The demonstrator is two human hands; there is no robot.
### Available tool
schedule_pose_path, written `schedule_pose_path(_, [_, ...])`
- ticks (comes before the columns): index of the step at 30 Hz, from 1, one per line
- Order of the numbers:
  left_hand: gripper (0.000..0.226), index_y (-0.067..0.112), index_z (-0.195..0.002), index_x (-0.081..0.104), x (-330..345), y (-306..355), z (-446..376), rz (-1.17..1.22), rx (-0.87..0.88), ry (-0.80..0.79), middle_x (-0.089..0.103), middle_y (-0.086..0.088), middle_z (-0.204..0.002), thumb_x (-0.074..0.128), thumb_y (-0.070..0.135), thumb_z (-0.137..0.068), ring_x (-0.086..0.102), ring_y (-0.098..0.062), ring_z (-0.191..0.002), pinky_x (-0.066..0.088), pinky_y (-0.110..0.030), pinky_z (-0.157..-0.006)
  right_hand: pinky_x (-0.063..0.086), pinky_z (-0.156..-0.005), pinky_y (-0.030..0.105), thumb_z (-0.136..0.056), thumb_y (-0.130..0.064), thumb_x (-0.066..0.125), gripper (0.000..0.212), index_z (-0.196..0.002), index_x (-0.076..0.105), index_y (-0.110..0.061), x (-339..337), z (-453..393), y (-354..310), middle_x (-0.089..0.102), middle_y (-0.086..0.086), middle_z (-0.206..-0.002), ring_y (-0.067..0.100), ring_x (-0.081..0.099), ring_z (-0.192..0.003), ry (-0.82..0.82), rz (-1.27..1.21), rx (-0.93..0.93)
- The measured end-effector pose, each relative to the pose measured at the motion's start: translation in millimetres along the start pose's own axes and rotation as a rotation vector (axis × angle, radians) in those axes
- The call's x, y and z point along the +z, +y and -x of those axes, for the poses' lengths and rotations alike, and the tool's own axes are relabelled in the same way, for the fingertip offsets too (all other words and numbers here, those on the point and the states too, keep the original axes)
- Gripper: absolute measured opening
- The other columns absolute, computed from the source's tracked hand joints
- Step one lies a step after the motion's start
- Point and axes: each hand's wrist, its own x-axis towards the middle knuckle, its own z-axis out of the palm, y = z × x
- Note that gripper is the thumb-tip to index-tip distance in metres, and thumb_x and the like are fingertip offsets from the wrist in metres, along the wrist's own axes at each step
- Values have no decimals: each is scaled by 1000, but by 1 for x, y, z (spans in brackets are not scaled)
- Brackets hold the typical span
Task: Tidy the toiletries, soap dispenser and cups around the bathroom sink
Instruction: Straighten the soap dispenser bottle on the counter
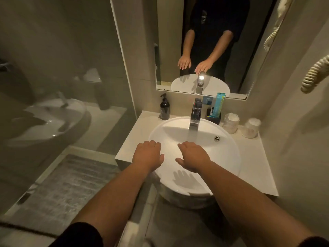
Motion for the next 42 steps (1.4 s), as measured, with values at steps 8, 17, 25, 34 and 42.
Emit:
schedule_pose_path(8, [44,23,-115,53,31,-57,-65,45,12,1,62,0,-104,40,56,-89,57,-19,-86,46,-37,-81,46,-95,40,-88,-53,51,56,-132,48,-19,10,-84,-18,55,6,-128,28,53,-114,-43,25,26])
schedule_pose_path(17, [45,17,-119,51,52,-113,-177,17,157,-70,57,-6,-112,35,50,-91,53,-25,-96,40,-41,-81,43,-95,43,-89,-51,46,56,-132,45,-17,13,-191,-15,53,9,-131,30,49,-117,-80,-11,180])
schedule_pose_path(25, [46,16,-121,50,69,-120,-245,107,137,-85,58,-7,-114,36,48,-91,53,-27,-102,39,-40,-83,43,-91,40,-88,-47,50,49,-125,50,-14,9,-251,12,56,11,-122,30,51,-113,-50,-84,249])
schedule_pose_path(34, [44,16,-123,49,86,-101,-298,194,73,-132,57,-6,-118,38,45,-91,51,-26,-109,38,-40,-89,42,-91,40,-90,-45,53,50,-125,49,-10,19,-305,47,58,14,-122,33,51,-115,-91,-174,302])
schedule_pose_path(42, [45,14,-127,46,114,-110,-352,279,32,-129,56,-10,-123,42,42,-92,51,-29,-112,38,-41,-90,45,-96,43,-90,-43,55,53,-130,44,-10,40,-341,57,55,15,-129,33,50,-118,-50,-287,391])
